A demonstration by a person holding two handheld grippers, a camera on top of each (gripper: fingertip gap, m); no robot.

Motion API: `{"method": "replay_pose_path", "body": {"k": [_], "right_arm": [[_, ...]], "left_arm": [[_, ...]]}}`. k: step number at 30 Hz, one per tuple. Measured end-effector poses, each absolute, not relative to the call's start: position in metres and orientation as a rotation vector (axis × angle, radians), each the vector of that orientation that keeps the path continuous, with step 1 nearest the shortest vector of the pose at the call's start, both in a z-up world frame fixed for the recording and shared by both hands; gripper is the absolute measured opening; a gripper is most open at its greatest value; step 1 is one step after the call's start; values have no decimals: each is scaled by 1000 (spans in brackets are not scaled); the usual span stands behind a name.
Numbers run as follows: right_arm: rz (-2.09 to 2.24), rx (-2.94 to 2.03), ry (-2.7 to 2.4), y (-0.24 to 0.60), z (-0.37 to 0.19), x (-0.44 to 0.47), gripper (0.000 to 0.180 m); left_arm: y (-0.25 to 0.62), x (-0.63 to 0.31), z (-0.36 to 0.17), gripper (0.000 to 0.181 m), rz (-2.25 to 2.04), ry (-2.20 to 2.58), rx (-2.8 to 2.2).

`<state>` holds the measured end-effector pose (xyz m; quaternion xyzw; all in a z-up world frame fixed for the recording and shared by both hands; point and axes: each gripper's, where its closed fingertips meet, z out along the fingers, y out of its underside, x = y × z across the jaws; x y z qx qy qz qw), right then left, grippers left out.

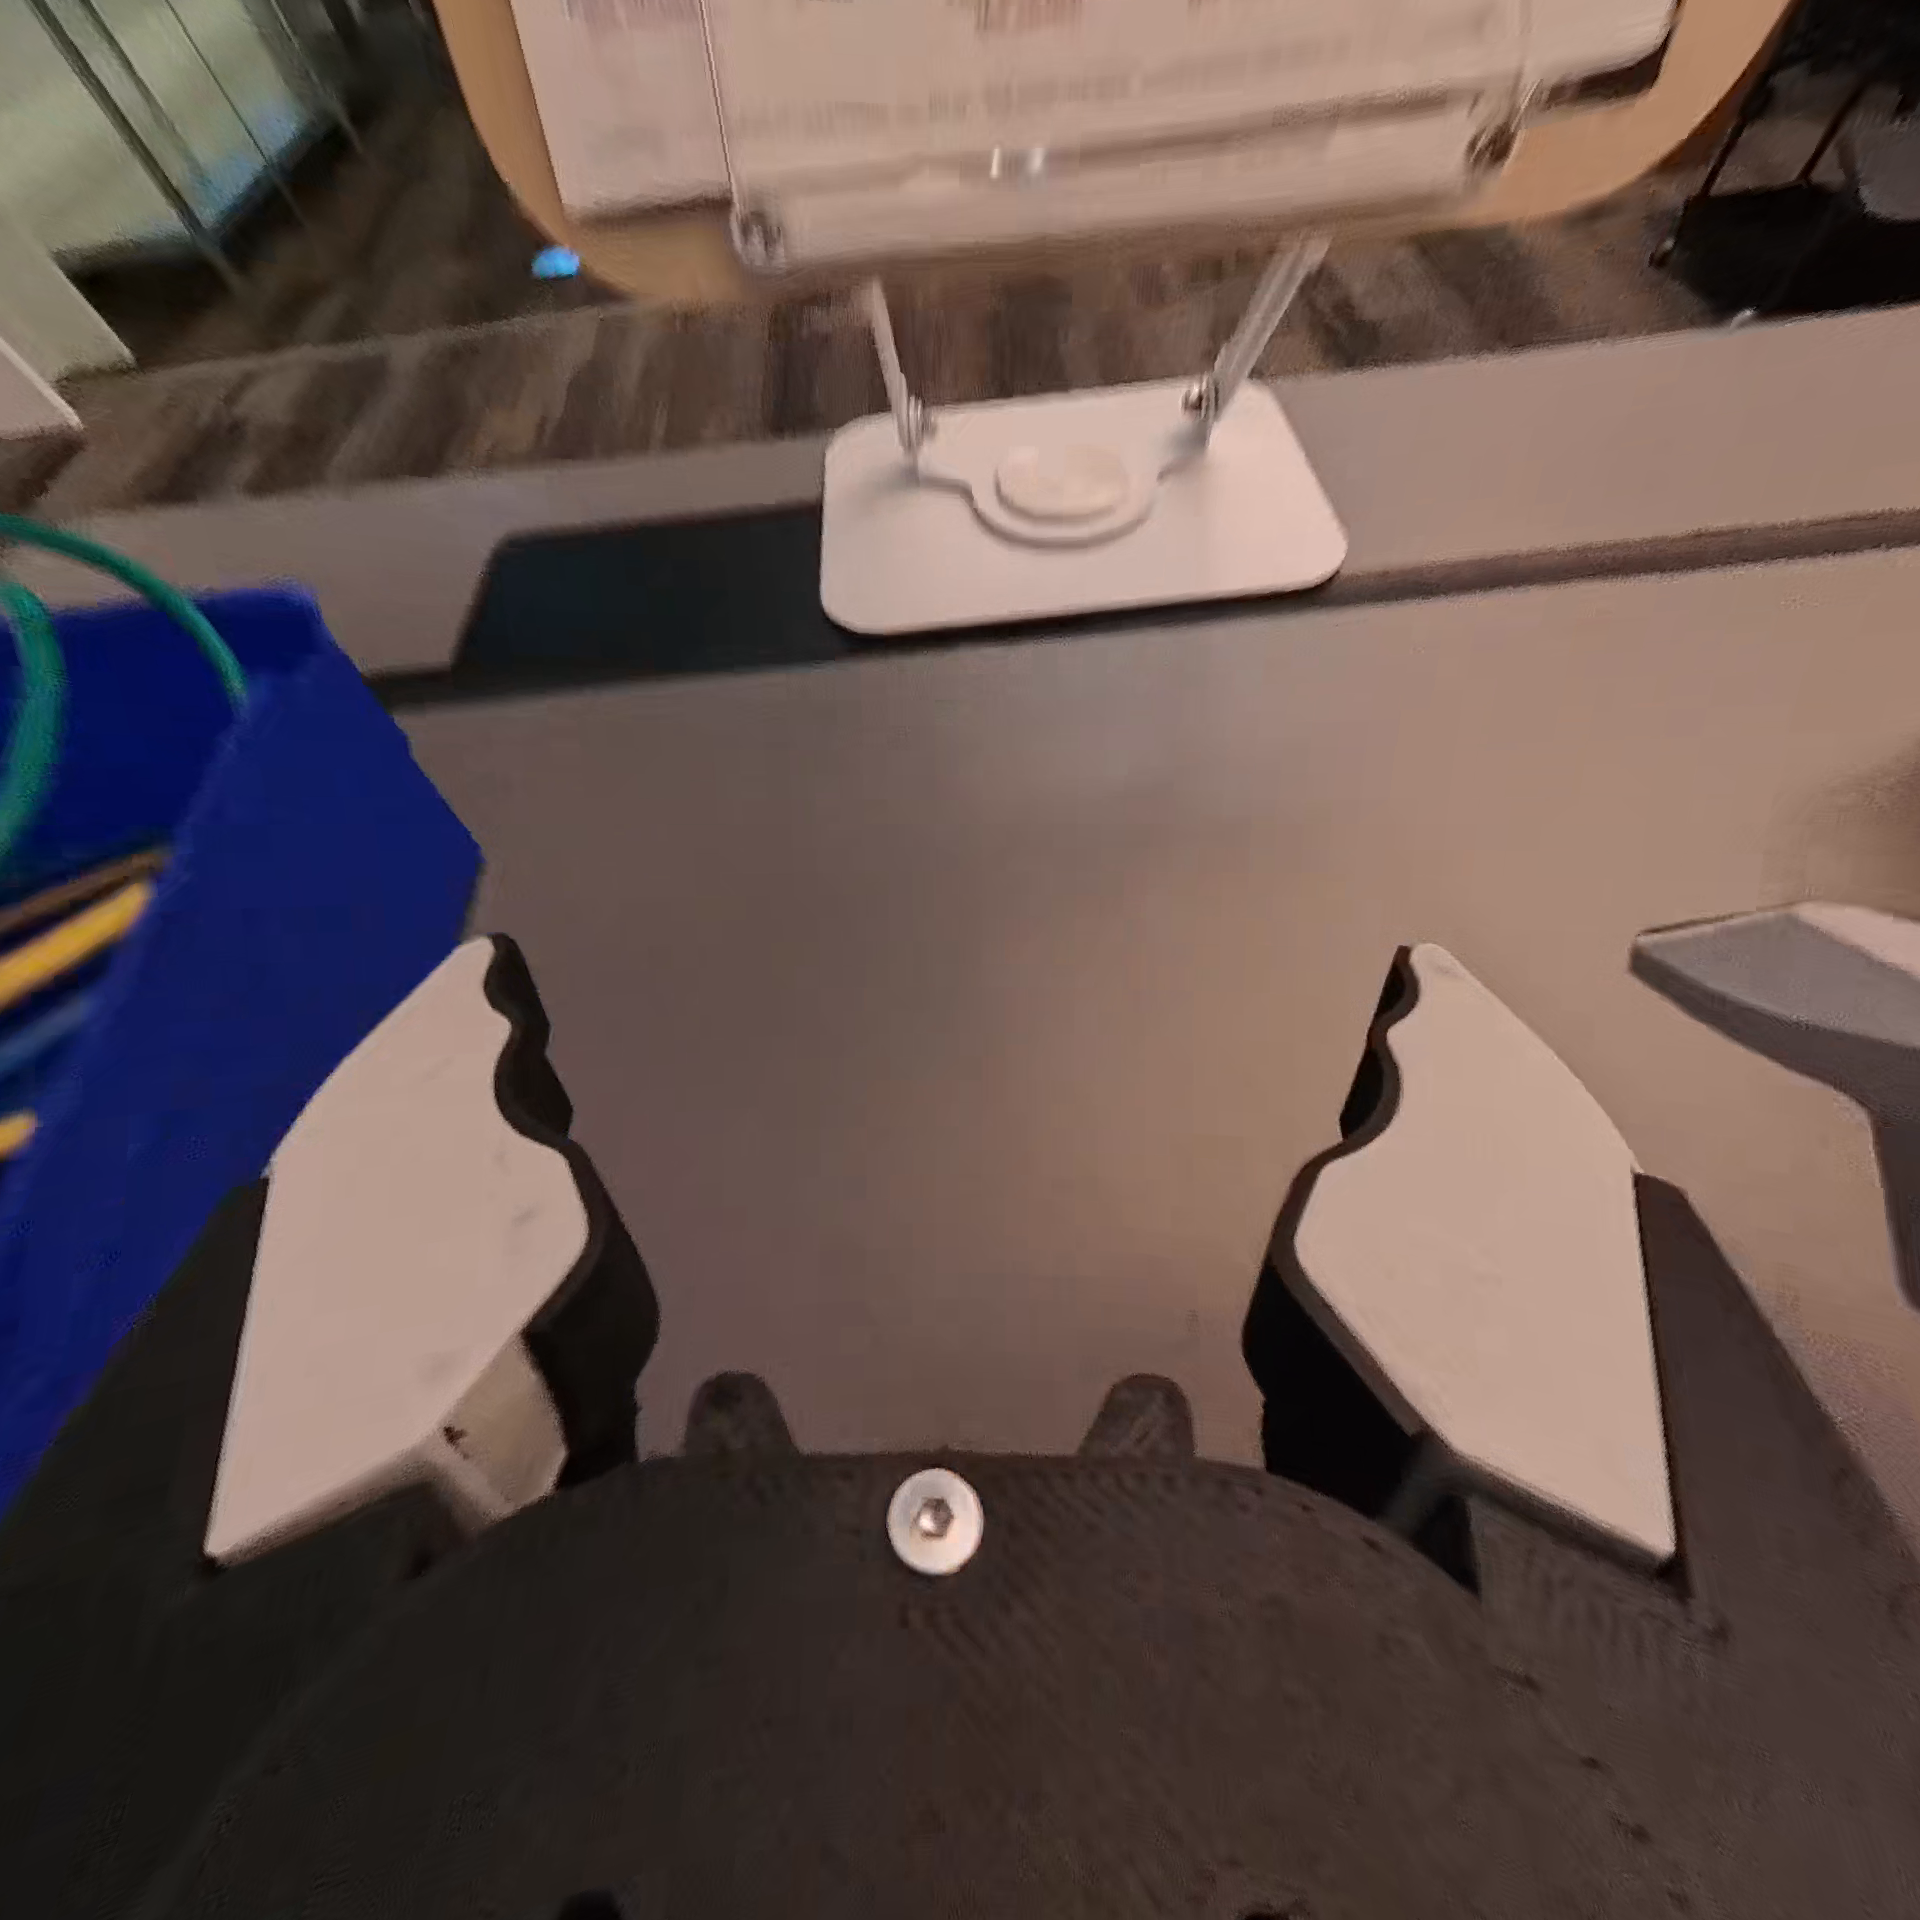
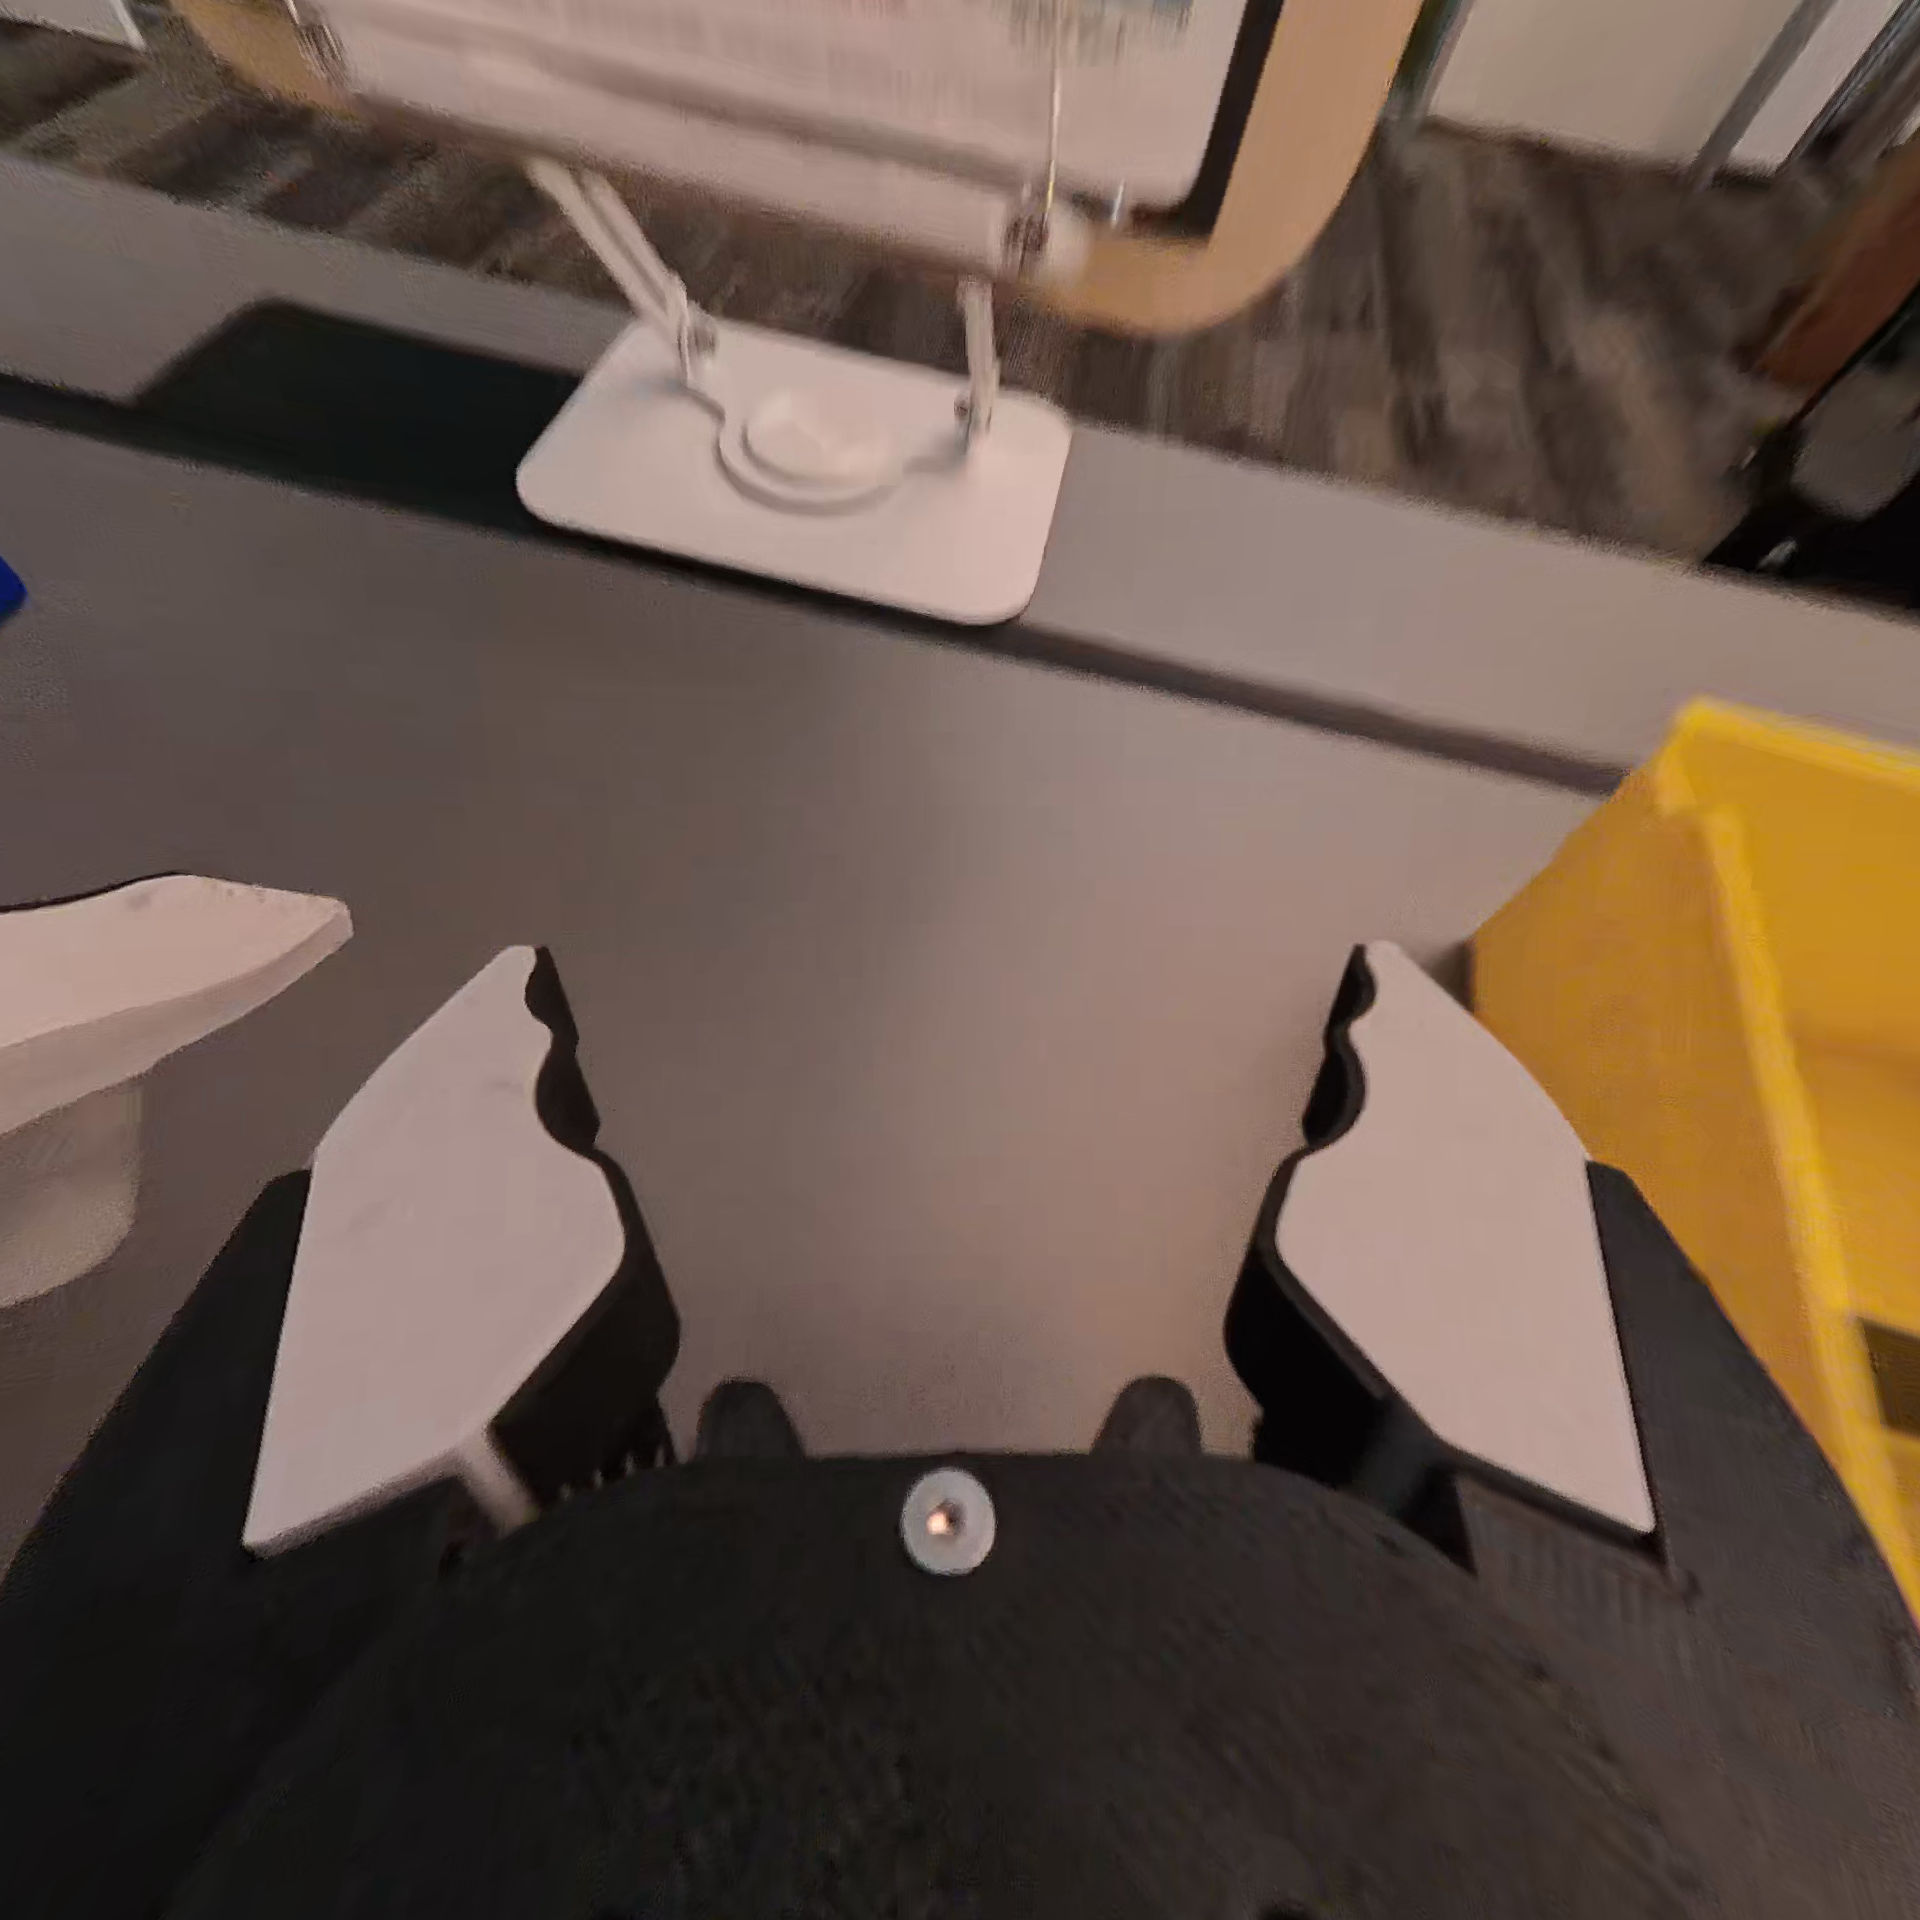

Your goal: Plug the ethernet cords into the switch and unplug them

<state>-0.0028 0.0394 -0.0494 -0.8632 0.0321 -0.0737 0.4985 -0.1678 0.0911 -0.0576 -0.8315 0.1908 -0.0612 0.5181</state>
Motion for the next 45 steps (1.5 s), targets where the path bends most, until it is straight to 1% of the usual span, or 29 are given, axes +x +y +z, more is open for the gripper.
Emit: {"method": "replay_pose_path", "body": {"k": [2,4,18,22,23,36,45], "right_arm": [[-145,-2167,118,36,-80,-4,135],[-155,-2204,144,35,-98,-1,136],[-166,-2287,254,52,-140,-7,137],[-98,-2347,312,55,-163,-15,135],[-104,-2362,328,55,-169,-15,137],[-144,-2338,423,47,-167,-13,133],[-151,-2345,432,51,-167,-14,135]], "left_arm": [[92,-173,-77,144,-122,449,-2032],[92,-177,-89,145,-106,444,-2058],[101,-178,-142,145,-117,443,-2224],[99,-178,-159,145,-119,462,-2301],[99,-178,-163,145,-120,465,-2327],[102,-179,-168,144,-134,417,-2380],[102,-180,-168,144,-134,416,-2380]]}}
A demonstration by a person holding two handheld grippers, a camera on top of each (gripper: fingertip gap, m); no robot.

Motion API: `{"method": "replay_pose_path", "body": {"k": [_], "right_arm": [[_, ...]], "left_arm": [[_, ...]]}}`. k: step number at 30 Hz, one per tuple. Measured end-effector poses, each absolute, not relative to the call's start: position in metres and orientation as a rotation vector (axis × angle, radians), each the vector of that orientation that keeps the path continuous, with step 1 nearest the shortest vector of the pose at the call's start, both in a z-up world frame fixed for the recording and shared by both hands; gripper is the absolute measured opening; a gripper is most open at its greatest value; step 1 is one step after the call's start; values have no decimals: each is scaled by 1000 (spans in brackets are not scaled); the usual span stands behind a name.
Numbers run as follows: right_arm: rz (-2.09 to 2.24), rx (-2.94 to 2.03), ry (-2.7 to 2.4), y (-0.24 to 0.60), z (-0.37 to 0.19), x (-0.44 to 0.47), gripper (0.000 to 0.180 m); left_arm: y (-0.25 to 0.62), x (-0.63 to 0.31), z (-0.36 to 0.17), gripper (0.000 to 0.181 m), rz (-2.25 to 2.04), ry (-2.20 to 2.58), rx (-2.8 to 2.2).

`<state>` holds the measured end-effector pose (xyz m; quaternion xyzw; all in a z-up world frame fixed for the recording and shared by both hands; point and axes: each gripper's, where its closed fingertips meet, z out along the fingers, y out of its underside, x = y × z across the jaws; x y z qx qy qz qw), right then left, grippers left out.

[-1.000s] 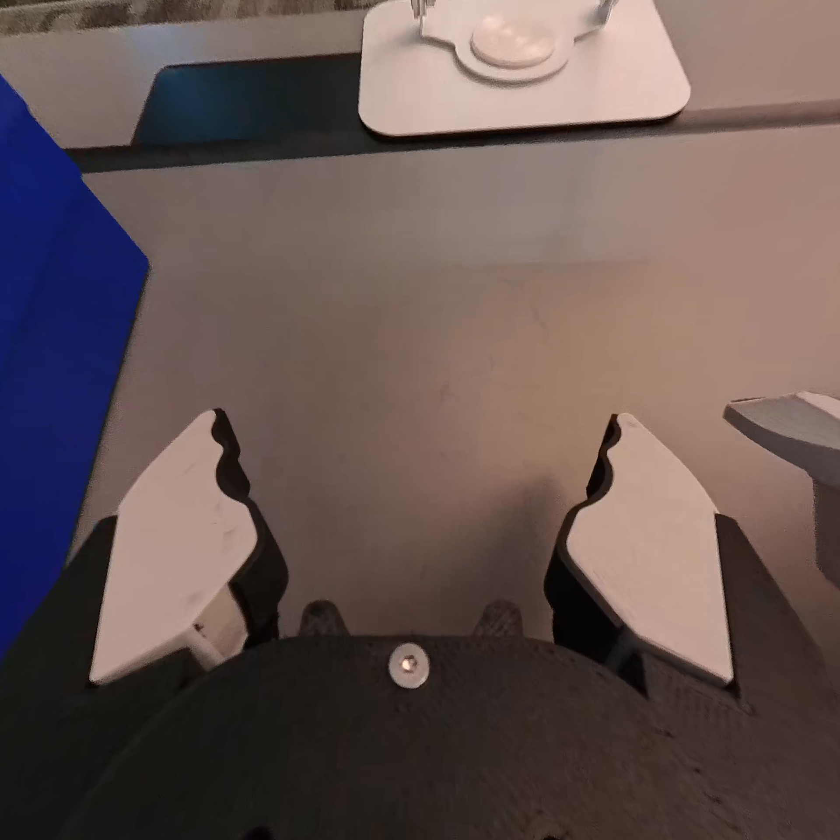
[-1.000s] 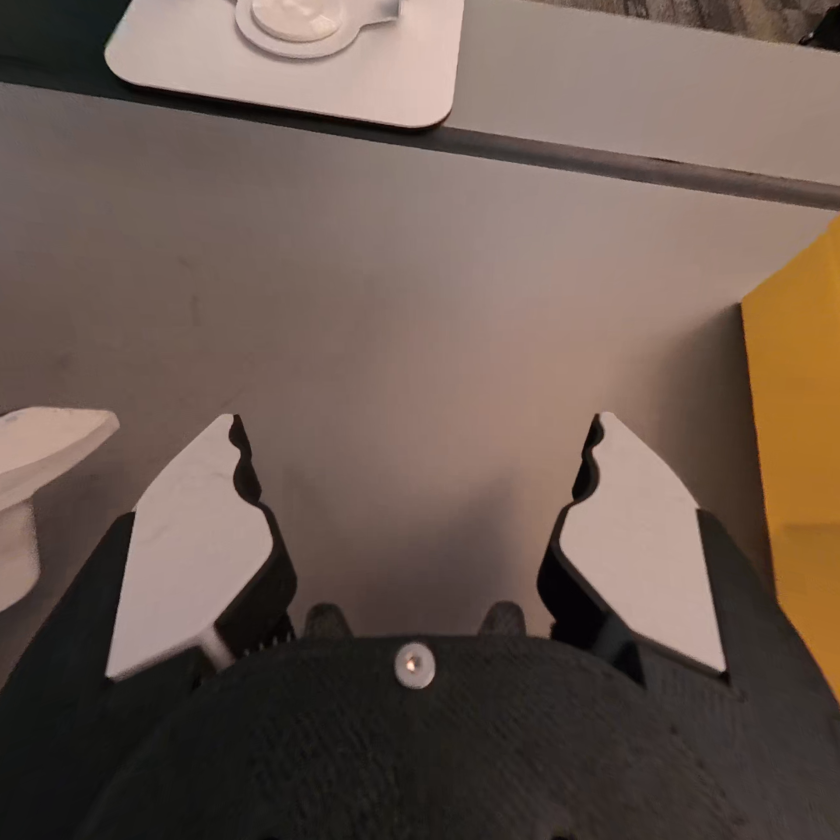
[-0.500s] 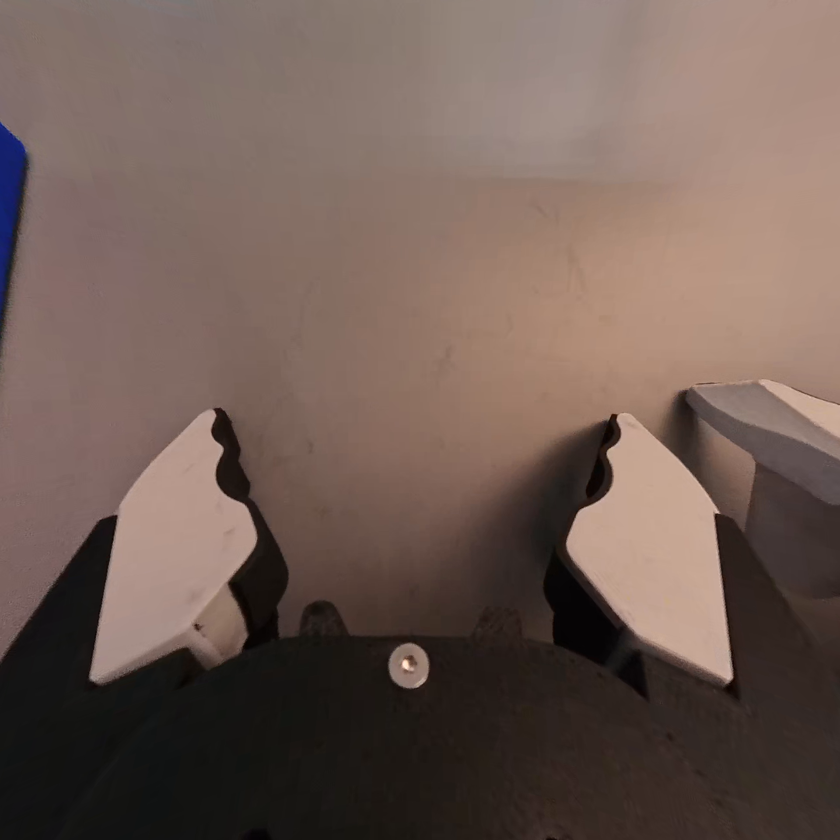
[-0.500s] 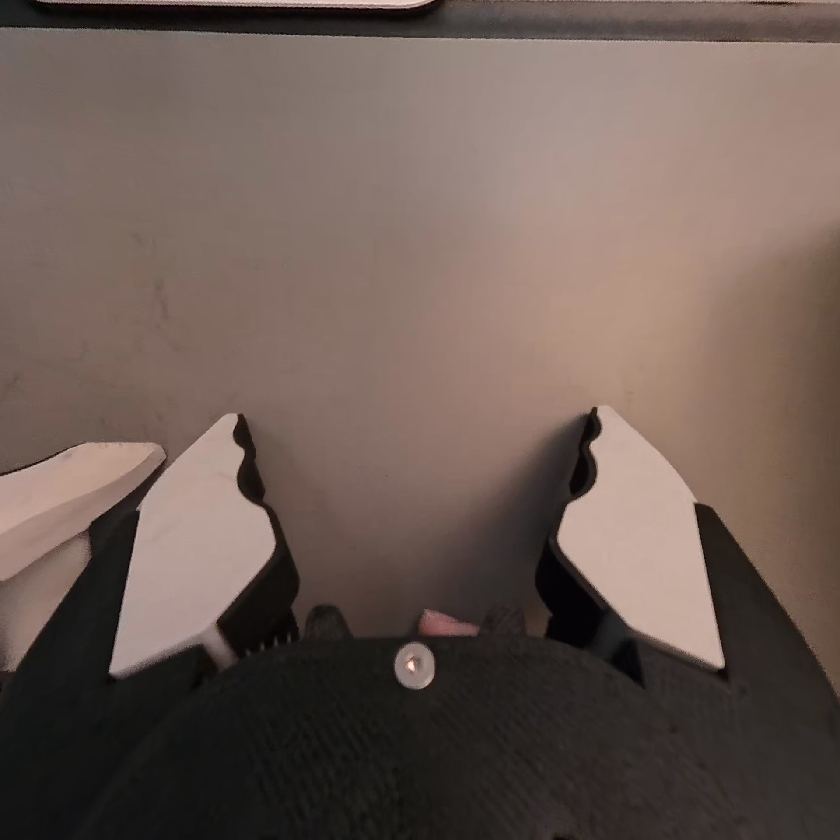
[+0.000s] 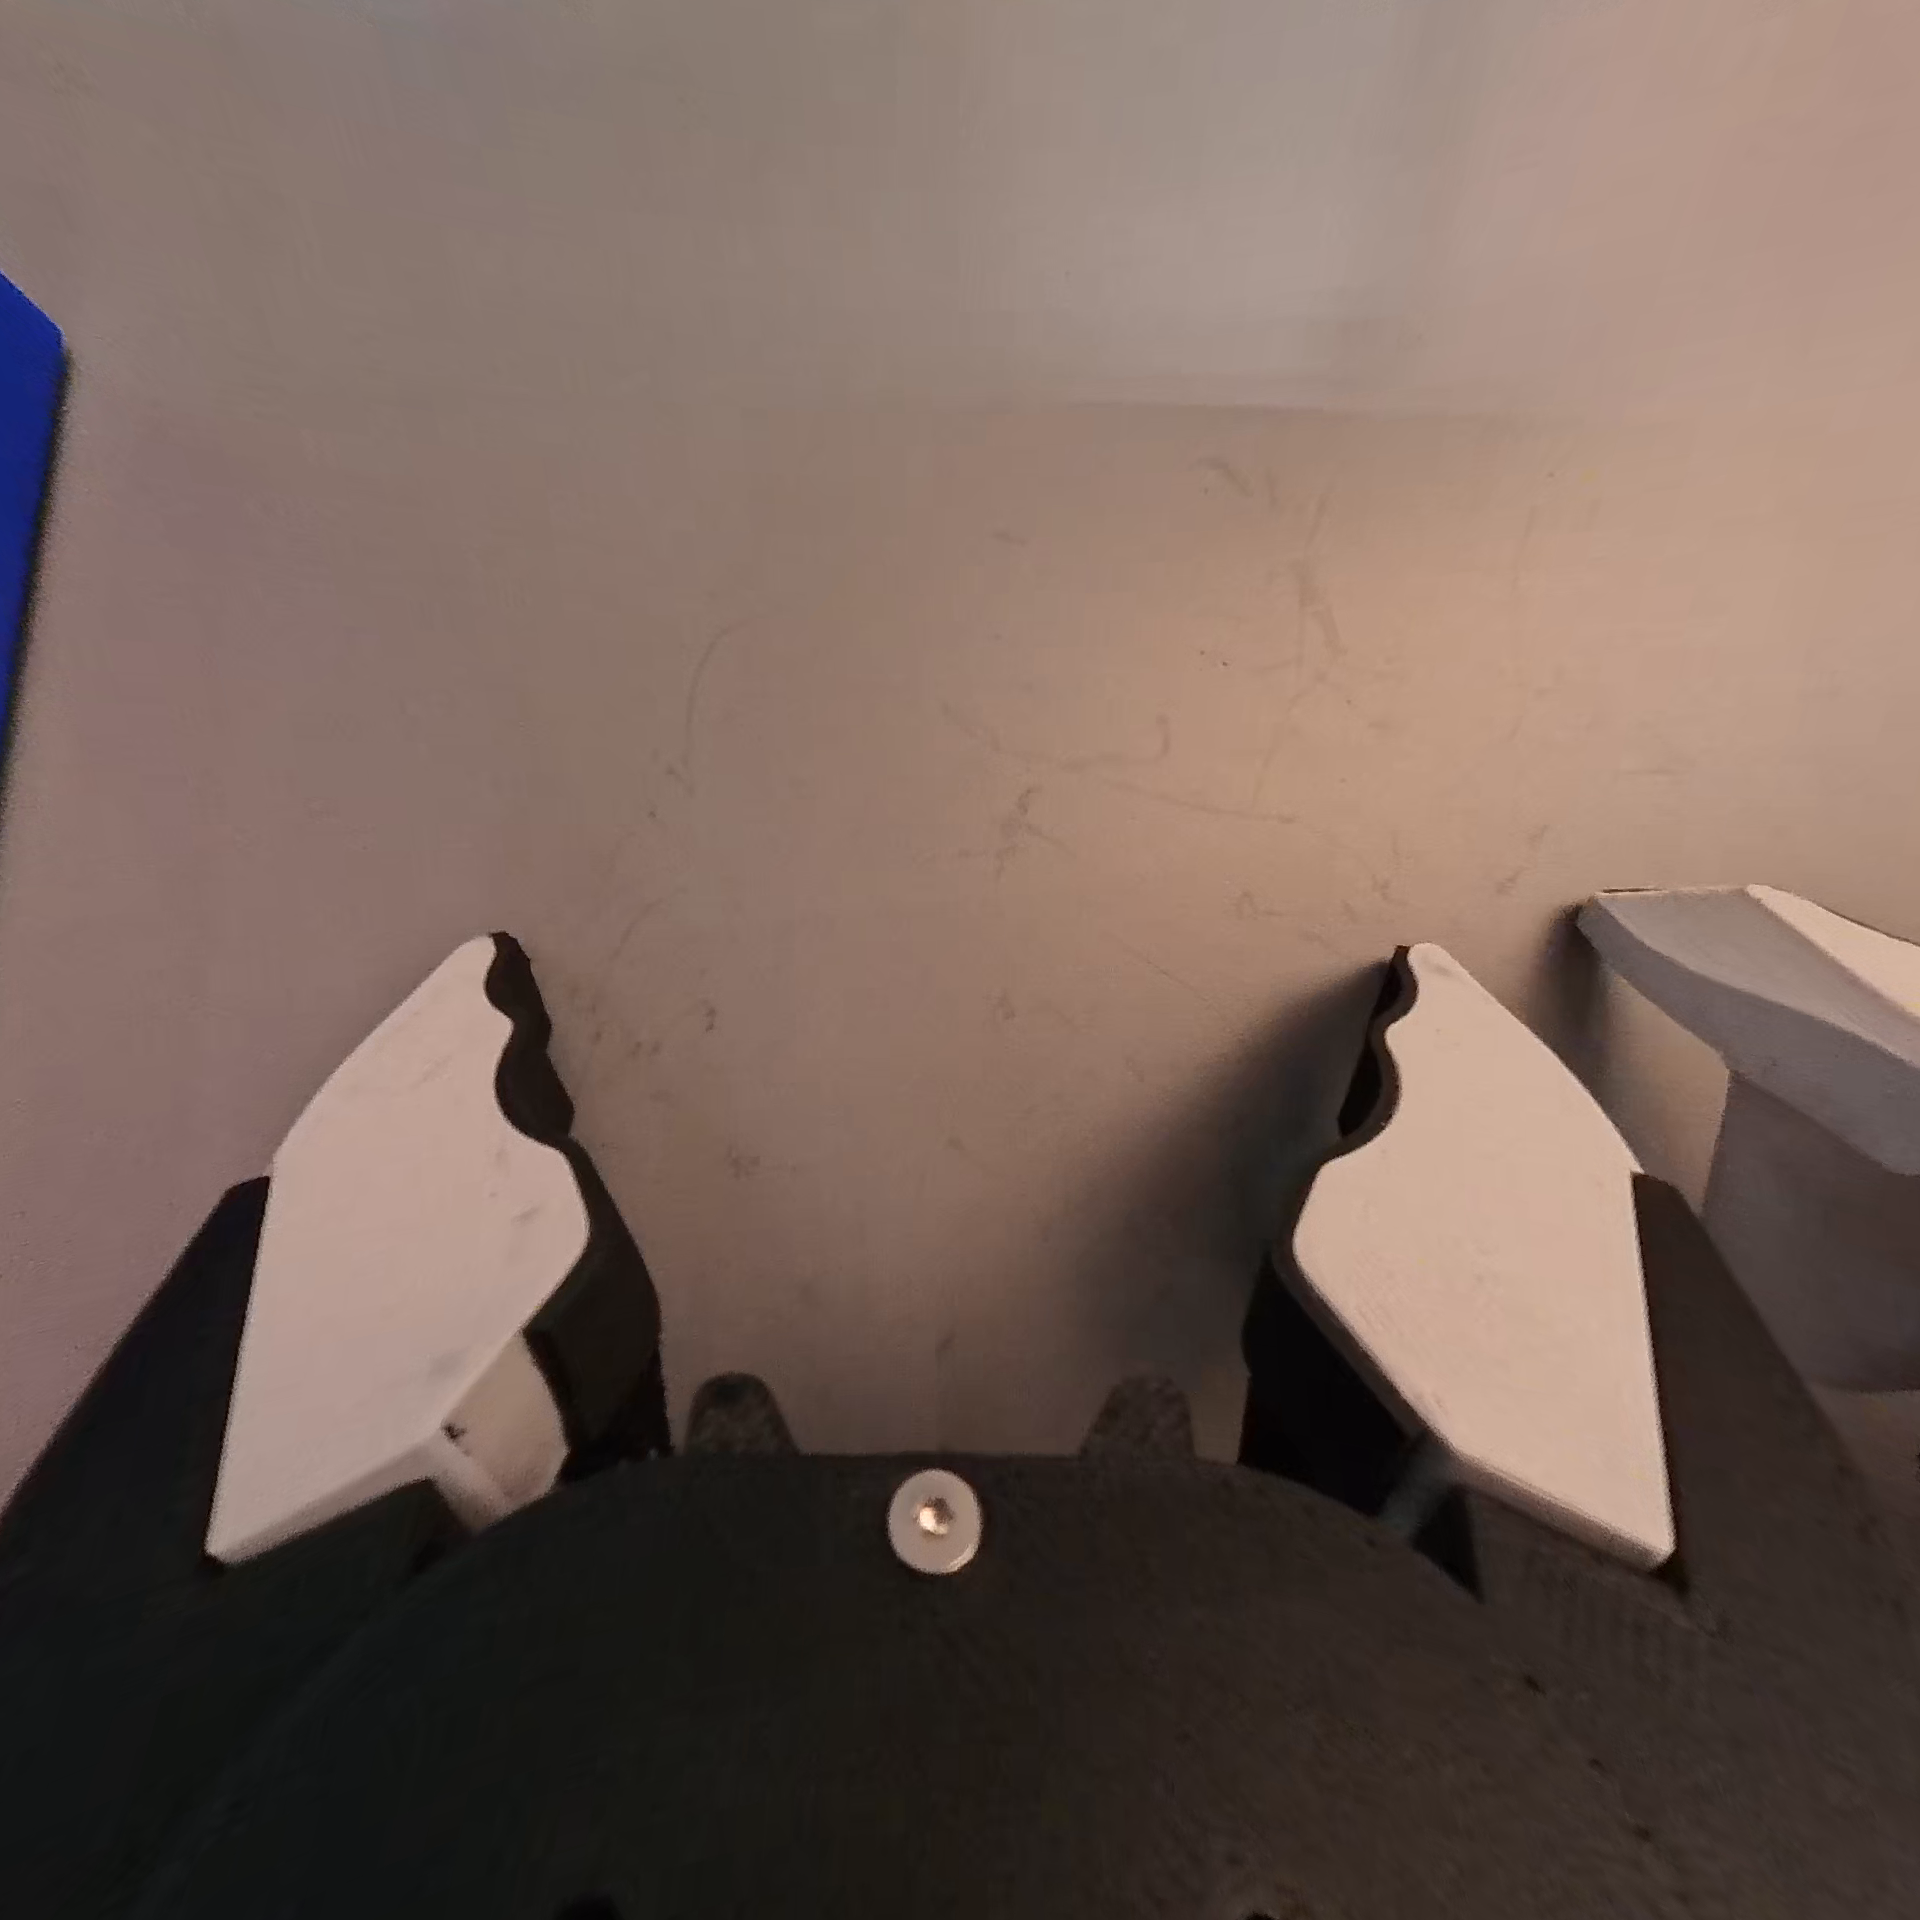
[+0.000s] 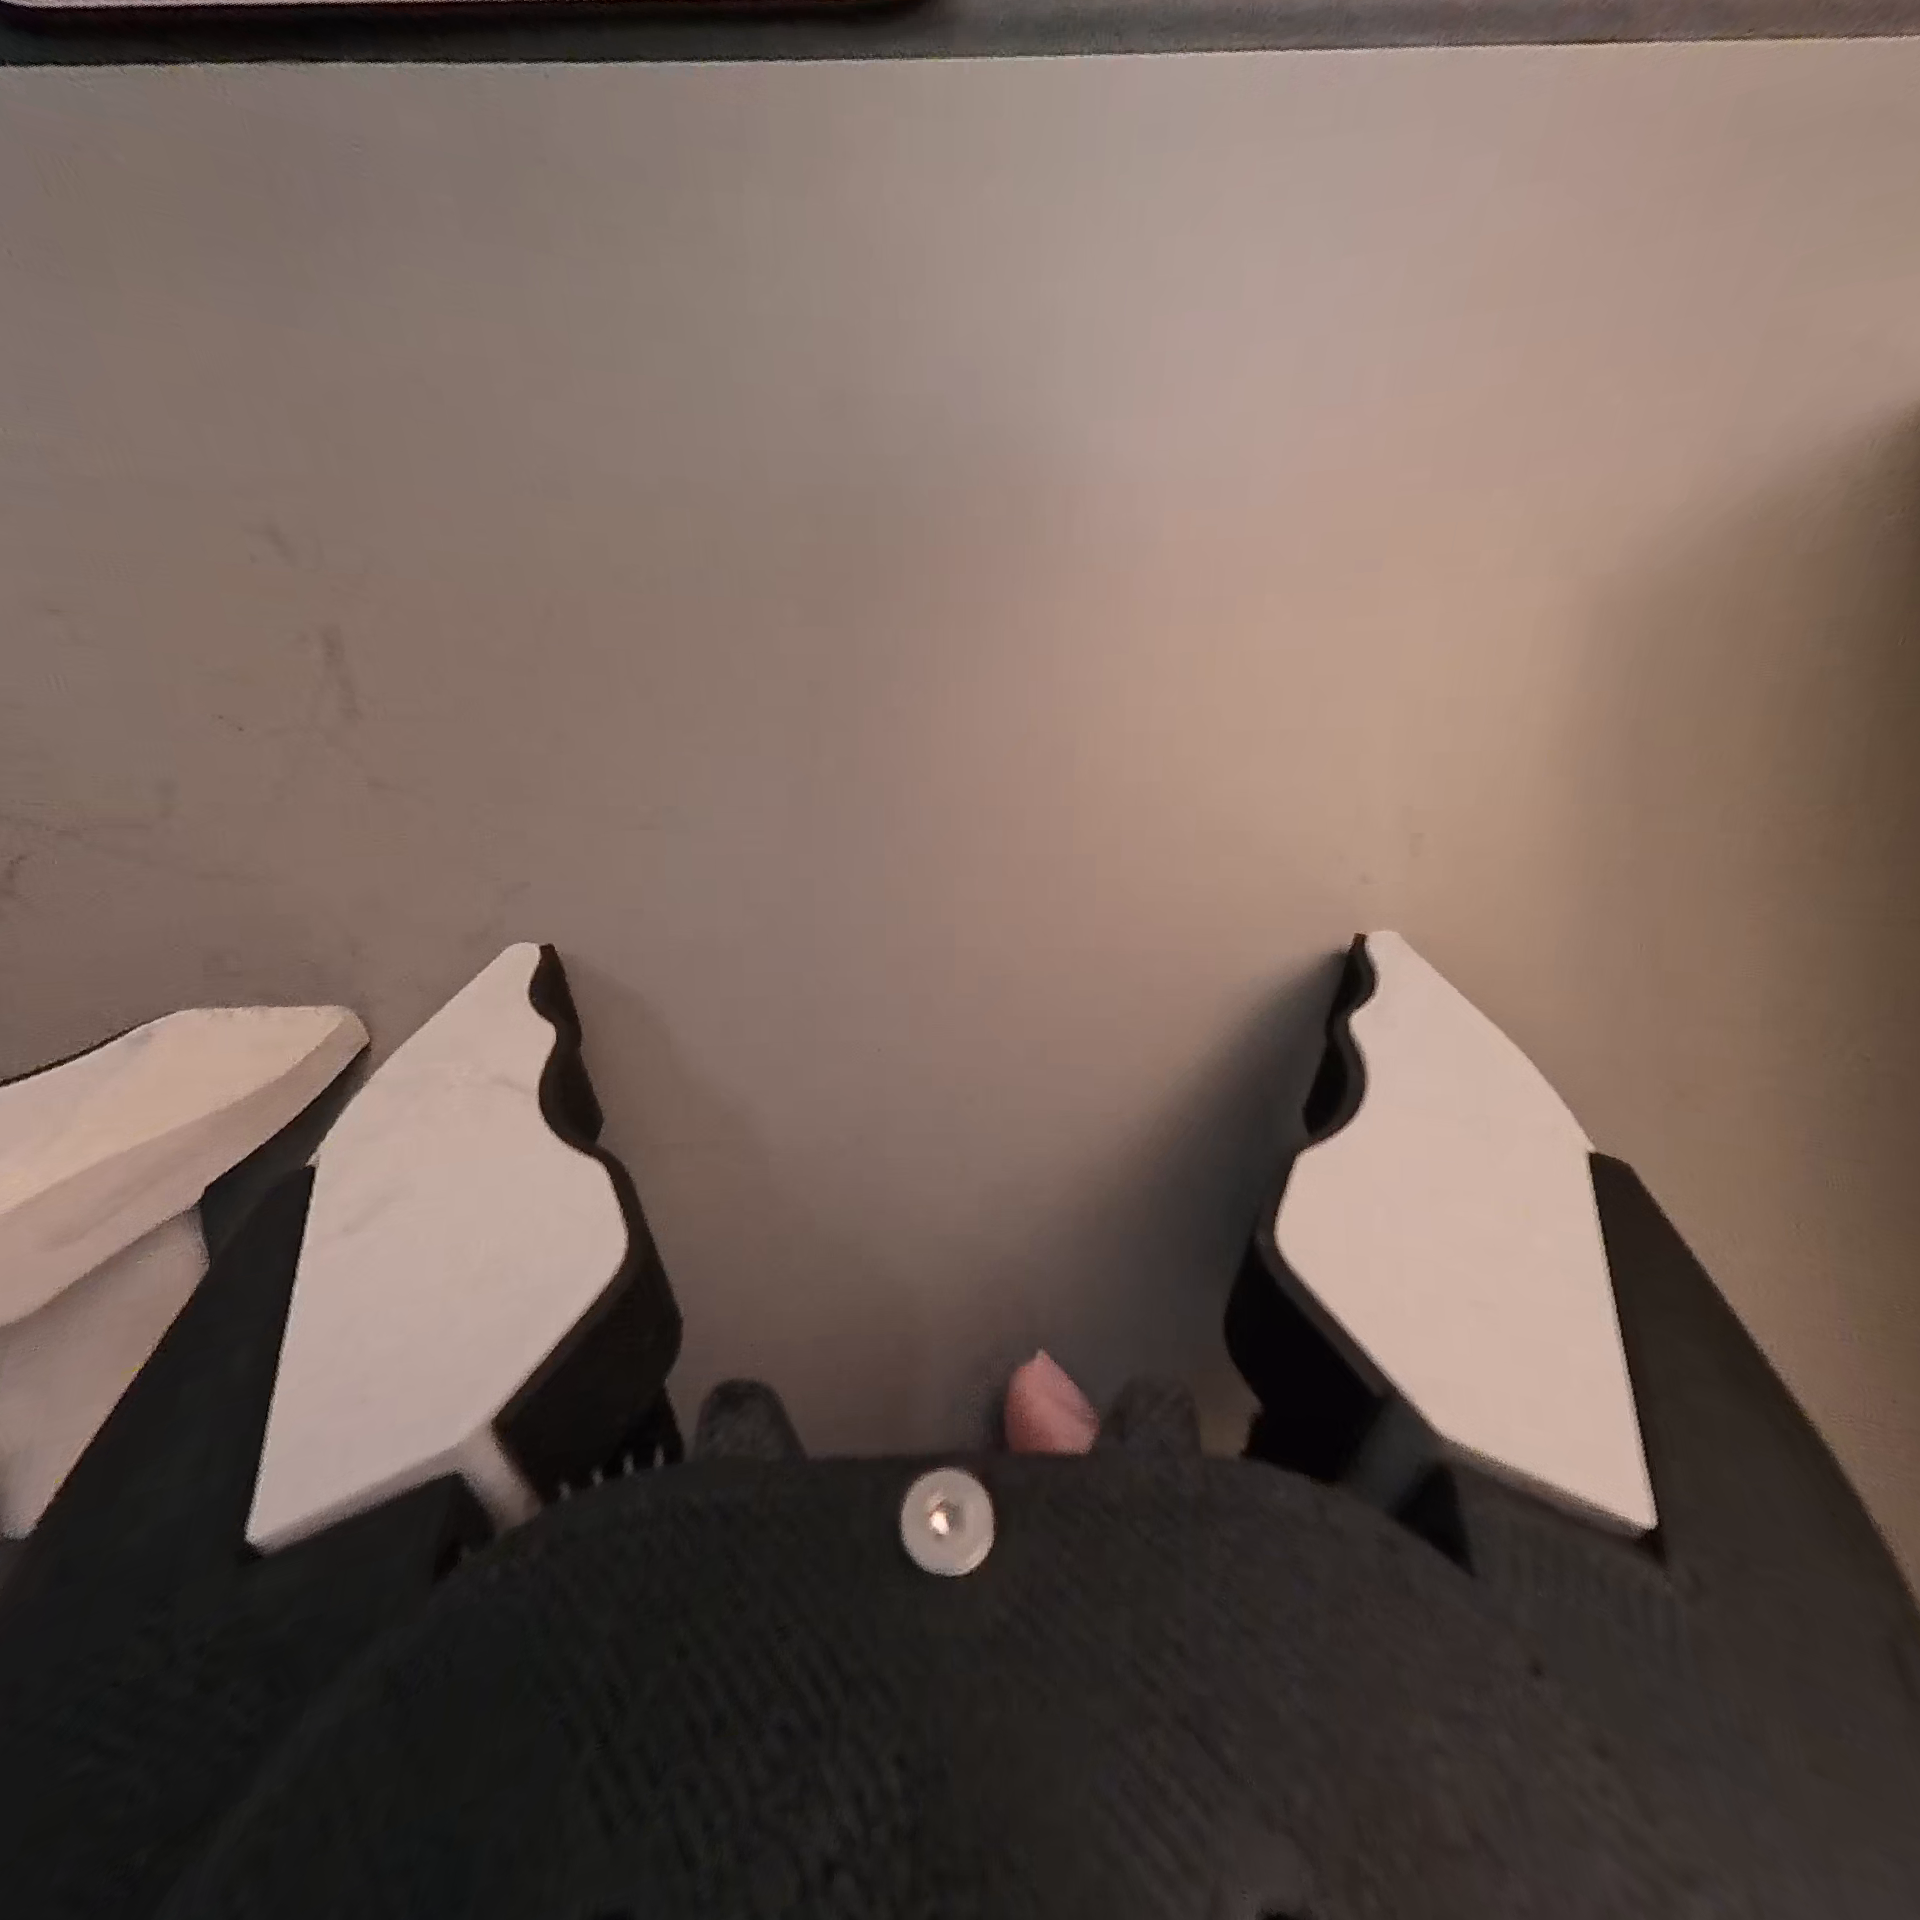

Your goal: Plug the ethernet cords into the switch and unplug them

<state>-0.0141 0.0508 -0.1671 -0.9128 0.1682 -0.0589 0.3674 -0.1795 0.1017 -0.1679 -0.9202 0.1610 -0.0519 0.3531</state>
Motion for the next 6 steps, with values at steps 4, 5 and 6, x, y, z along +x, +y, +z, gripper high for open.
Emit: {"method": "replay_pose_path", "body": {"k": [4,5,6], "right_arm": [[-118,-2355,357,42,-167,-21,135],[-114,-2356,347,39,-167,-23,135],[-110,-2356,341,38,-167,-23,135]], "left_arm": [[102,-179,-168,144,-134,417,-2380],[102,-179,-168,144,-134,417,-2380],[102,-180,-168,144,-134,417,-2380]]}}
